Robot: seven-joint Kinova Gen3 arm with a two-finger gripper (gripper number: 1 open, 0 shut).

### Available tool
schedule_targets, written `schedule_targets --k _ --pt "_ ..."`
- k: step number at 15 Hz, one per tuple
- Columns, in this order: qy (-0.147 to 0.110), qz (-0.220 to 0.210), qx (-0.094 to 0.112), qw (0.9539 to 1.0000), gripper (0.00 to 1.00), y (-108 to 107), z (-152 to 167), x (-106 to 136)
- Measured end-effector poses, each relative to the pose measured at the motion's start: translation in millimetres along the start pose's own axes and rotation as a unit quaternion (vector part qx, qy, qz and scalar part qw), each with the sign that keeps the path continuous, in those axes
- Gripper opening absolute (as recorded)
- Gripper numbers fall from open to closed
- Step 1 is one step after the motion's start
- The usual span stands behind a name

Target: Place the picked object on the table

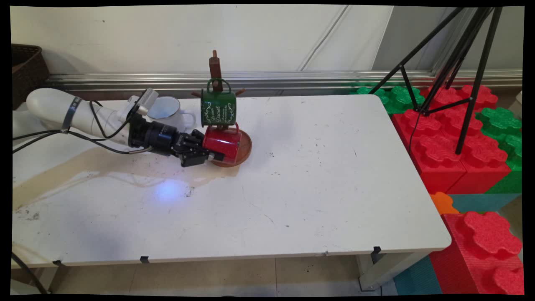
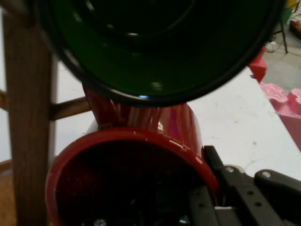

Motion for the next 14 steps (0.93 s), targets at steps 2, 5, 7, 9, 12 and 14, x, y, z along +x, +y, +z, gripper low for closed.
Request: schedule_targets --k 2,5,7,9,12,14 --pt "0.0 0.001 -0.007 1.0 0.0 5 -1 1" --pt "-0.001 0.002 -0.019 0.9998 0.0 14 -4 2" --pt "-0.002 0.003 -0.024 0.9997 0.0 18 -6 2" --pt "-0.004 0.004 -0.029 0.9996 0.0 22 -9 2" --pt "-0.014 0.011 -0.036 0.9992 0.0 29 -17 1" --pt "-0.022 0.02 -0.038 0.9988 0.0 33 -25 1"
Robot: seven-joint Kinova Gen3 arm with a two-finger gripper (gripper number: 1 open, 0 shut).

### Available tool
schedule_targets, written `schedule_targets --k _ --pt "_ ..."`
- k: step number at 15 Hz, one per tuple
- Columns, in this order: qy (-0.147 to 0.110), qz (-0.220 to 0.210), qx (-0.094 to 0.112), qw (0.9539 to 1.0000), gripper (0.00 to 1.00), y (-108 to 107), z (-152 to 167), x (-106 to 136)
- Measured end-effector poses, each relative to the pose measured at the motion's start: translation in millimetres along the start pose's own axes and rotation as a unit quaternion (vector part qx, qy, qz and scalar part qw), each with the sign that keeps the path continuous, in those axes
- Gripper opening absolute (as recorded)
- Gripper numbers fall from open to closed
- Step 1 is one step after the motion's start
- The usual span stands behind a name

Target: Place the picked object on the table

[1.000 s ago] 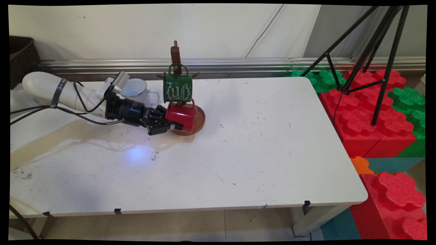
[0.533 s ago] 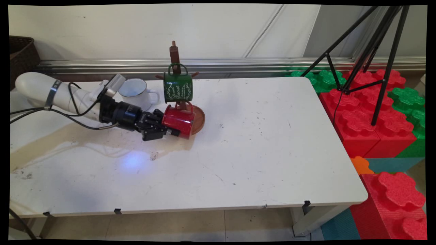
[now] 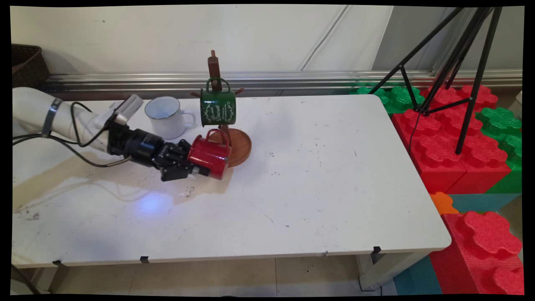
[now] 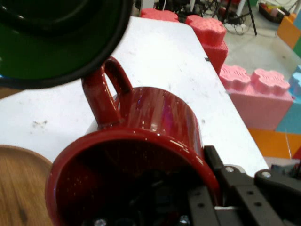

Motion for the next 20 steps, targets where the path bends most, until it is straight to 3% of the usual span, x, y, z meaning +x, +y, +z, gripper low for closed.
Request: schedule_targets --k 12,20 --pt "-0.072 0.063 0.022 0.9952 0.0 32 -87 9" --pt "-0.126 0.104 0.03 0.9862 0.0 54 -139 14"
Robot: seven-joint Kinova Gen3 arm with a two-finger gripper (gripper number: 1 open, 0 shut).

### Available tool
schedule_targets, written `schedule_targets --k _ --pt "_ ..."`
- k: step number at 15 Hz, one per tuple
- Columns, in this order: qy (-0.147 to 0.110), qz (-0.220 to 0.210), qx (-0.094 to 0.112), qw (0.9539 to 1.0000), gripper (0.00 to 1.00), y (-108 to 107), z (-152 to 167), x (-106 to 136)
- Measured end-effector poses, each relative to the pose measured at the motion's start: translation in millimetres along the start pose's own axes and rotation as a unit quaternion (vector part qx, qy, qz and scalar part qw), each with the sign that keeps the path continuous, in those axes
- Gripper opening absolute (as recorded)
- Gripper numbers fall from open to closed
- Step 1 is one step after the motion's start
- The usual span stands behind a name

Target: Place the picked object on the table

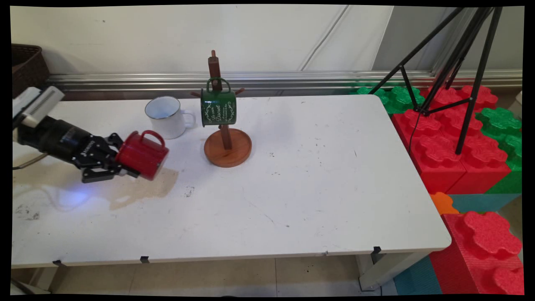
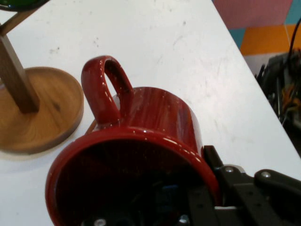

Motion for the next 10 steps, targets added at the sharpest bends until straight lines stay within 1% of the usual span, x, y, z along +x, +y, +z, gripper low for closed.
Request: schedule_targets --k 3,5,7,9,10 --pt "-0.023 0.019 0.009 0.9995 0.0 3 -16 2" --pt "-0.045 0.032 0.017 0.9983 0.0 3 -28 3" --pt "-0.059 0.04 0.019 0.9973 0.0 3 -34 3" --pt "-0.076 0.048 0.022 0.9957 0.0 3 -39 2" --pt "-0.09 0.055 0.023 0.9942 0.0 3 -42 0"
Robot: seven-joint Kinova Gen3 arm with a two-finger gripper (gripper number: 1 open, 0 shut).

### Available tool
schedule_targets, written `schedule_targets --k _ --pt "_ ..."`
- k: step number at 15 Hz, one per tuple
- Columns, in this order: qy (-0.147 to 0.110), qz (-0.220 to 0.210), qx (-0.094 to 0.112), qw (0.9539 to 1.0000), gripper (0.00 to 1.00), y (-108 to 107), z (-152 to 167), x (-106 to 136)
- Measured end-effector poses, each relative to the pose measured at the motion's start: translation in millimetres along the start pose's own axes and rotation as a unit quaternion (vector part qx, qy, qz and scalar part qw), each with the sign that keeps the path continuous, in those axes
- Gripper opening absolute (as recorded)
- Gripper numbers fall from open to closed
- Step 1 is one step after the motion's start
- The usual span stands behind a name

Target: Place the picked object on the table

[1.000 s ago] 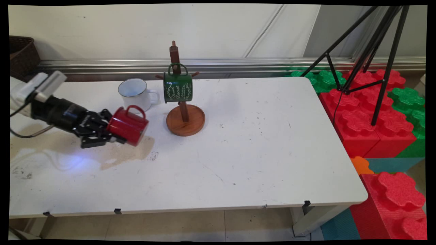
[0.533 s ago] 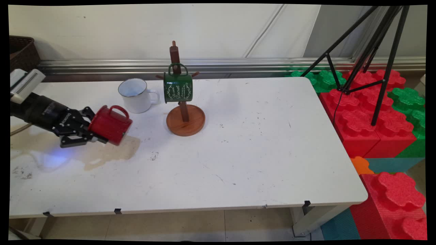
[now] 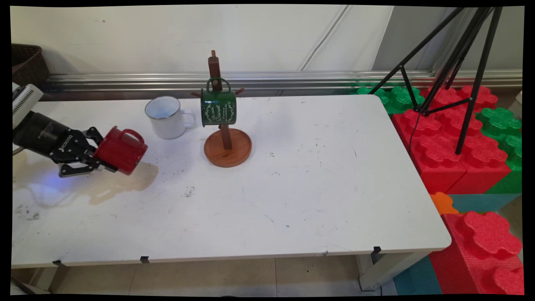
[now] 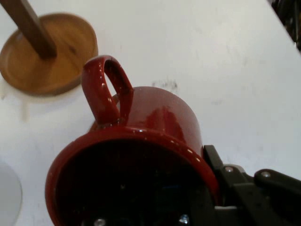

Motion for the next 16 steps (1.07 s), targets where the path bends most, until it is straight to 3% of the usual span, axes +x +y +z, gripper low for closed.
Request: schedule_targets --k 5,16 --pt "-0.04 0.021 0.002 0.999 0.0 2 -2 -4" --pt "-0.098 0.045 0.004 0.9942 0.0 4 15 -8"
